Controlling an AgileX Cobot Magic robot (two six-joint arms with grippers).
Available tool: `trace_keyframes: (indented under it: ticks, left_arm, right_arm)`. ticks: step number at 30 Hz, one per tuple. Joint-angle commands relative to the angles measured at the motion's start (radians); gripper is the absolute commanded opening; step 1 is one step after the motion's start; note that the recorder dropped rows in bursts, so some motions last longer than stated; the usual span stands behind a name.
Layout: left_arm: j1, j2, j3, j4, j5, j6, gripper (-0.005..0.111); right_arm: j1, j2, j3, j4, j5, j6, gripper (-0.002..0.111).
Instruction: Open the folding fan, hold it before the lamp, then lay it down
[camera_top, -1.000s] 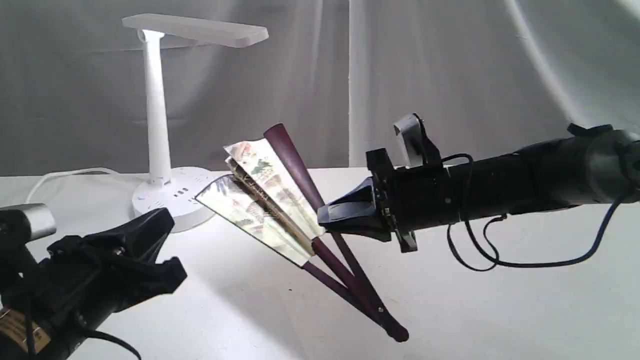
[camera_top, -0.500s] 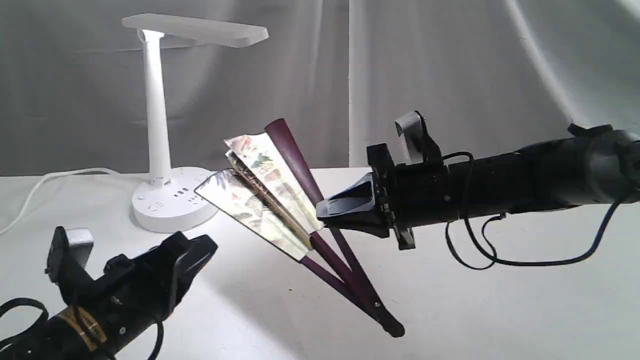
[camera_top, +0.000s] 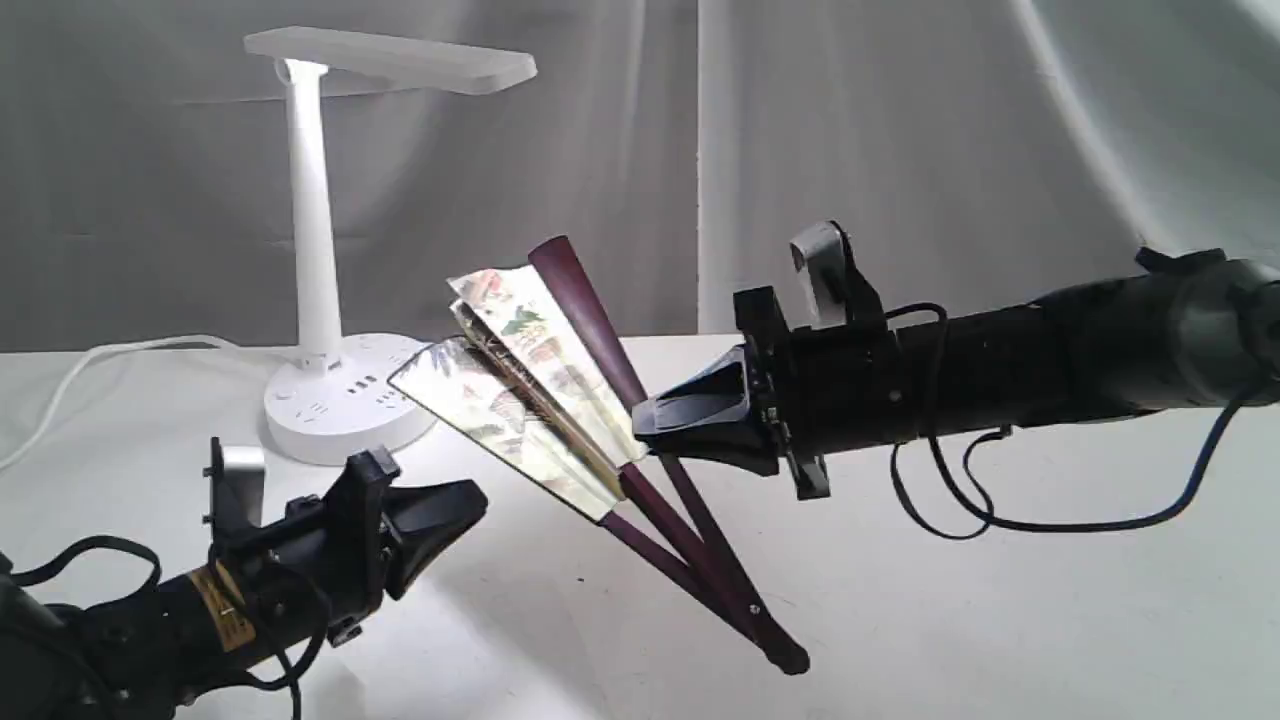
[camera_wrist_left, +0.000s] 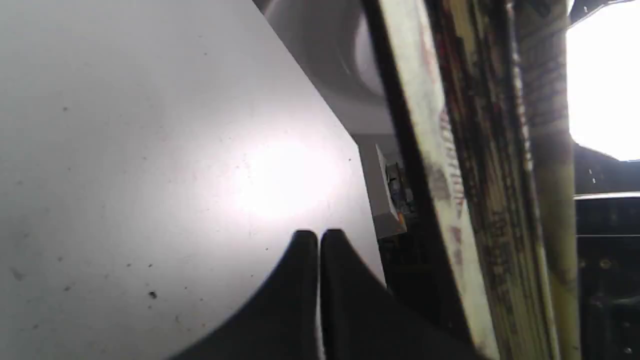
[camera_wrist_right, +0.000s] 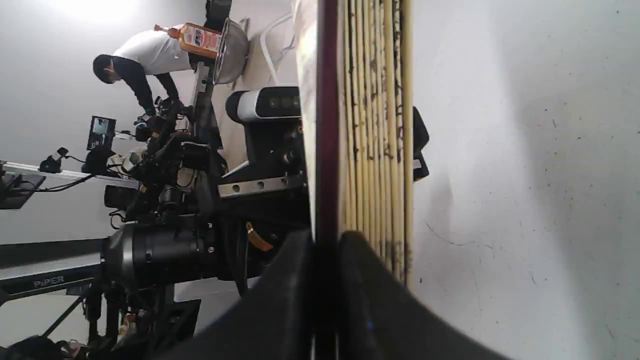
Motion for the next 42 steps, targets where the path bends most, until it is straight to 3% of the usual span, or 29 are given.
trace_keyframes:
  ticks: [1, 18, 22, 28, 30, 42]
  left_arm:
    - [0.001, -0.016, -0.009, 0.015, -0.017, -0.018, 0.000]
    - [0.013, -0.049, -0.009, 0.012, -0.017, -0.010, 0.004]
    - [0.013, -0.049, -0.009, -0.033, -0.017, -0.010, 0.021]
    - [0.013, -0.049, -0.009, -0.046, -0.017, -0.013, 0.060]
    - [0.013, -0.049, -0.009, -0.057, -0.017, -0.013, 0.068]
    - [0.010, -0.049, -0.036, -0.159, -0.017, -0.035, 0.072]
  right_arm:
    - [-0.008, -0.017, 0.001, 0.027, 0.016, -0.017, 0.000]
    - [-0.008, -0.017, 0.001, 0.060, 0.016, -0.033, 0.000]
    - [-0.008, -0.017, 0.001, 0.058, 0.016, -0.033, 0.000]
    - [-0.008, -0.017, 0.001, 0.044, 0.016, -0.033, 0.000]
    - [-0.008, -0.017, 0.001, 0.037, 0.016, -0.033, 0.000]
    - [-0.008, -0.017, 0.001, 0.020, 0.016, -0.033, 0.000]
